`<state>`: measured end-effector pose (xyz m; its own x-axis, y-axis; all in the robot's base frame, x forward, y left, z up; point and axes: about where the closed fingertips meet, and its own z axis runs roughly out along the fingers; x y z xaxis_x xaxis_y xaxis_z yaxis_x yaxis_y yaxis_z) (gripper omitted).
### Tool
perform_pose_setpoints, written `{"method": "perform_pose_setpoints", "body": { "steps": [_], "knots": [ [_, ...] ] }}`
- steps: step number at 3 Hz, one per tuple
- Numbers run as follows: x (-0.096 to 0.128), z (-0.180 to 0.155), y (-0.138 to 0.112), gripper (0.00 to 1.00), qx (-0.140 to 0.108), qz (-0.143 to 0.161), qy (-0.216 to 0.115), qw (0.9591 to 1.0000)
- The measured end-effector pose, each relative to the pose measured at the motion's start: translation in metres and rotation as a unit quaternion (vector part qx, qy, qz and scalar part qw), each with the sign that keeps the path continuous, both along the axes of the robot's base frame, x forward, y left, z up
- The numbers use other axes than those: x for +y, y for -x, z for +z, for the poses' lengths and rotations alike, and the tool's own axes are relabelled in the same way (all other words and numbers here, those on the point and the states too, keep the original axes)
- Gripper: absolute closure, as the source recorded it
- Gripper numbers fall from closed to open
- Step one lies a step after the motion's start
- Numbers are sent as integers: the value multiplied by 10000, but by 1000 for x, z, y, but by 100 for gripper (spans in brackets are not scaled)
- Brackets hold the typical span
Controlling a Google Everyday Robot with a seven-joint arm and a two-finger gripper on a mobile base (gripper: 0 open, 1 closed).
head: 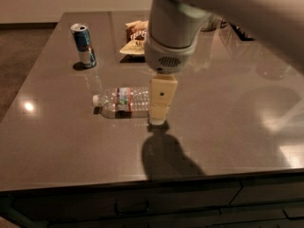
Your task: Place water bottle upright
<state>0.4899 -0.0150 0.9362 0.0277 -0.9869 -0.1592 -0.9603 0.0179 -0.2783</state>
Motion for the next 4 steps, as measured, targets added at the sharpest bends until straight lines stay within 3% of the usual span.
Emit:
{"method": "perform_pose_setpoints", "body": {
  "steps": [1,2,4],
  "knots": [
    [43,-24,-23,0,155,88,142,9997],
    [70,-48,-42,0,392,110,228,9989],
    [89,-88,-55,2,938,85,70,9955]
  ]
}}
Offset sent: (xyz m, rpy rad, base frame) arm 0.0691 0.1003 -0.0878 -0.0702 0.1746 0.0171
